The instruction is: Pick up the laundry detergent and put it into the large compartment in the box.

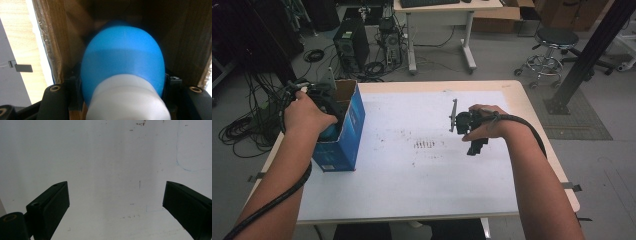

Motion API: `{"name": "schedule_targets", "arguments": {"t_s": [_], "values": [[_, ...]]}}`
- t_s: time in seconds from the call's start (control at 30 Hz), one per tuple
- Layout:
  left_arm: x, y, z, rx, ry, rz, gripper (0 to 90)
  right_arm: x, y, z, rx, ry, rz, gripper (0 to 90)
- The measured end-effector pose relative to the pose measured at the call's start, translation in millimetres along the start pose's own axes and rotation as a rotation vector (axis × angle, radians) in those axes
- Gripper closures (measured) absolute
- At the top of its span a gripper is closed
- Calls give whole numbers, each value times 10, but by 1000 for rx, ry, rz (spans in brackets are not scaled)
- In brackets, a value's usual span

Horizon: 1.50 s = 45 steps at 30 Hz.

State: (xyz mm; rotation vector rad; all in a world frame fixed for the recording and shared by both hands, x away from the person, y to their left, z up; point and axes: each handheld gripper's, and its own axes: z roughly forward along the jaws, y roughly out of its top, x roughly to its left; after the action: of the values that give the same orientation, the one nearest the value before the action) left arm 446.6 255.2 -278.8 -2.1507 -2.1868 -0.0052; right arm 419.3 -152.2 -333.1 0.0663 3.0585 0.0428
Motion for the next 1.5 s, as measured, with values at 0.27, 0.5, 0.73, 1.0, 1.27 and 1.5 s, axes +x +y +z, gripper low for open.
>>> {"name": "schedule_targets", "arguments": {"t_s": [0.27, 0.5, 0.73, 1.0, 1.27, 1.5], "values": [[-10, 4, 13, -8, 3, -1, 376, -2, 13, 5, -2, 0, -2, 67], [-10, 10, 17, -19, 14, -1, 367, 1, -1, 7, -4, 1, 3, 67], [-15, -2, -13, -24, 13, 0, 292, 4, -11, 11, -8, 1, 4, 67], [-33, -27, -48, -28, 30, 13, 293, 11, -21, 12, -9, 1, 6, 67], [-24, -44, -79, -32, 39, 0, 294, 13, -23, 10, -11, 2, 5, 67], [-20, -71, -155, -42, 43, -6, 263, 12, -26, 5, -15, 0, 7, 67]]}}
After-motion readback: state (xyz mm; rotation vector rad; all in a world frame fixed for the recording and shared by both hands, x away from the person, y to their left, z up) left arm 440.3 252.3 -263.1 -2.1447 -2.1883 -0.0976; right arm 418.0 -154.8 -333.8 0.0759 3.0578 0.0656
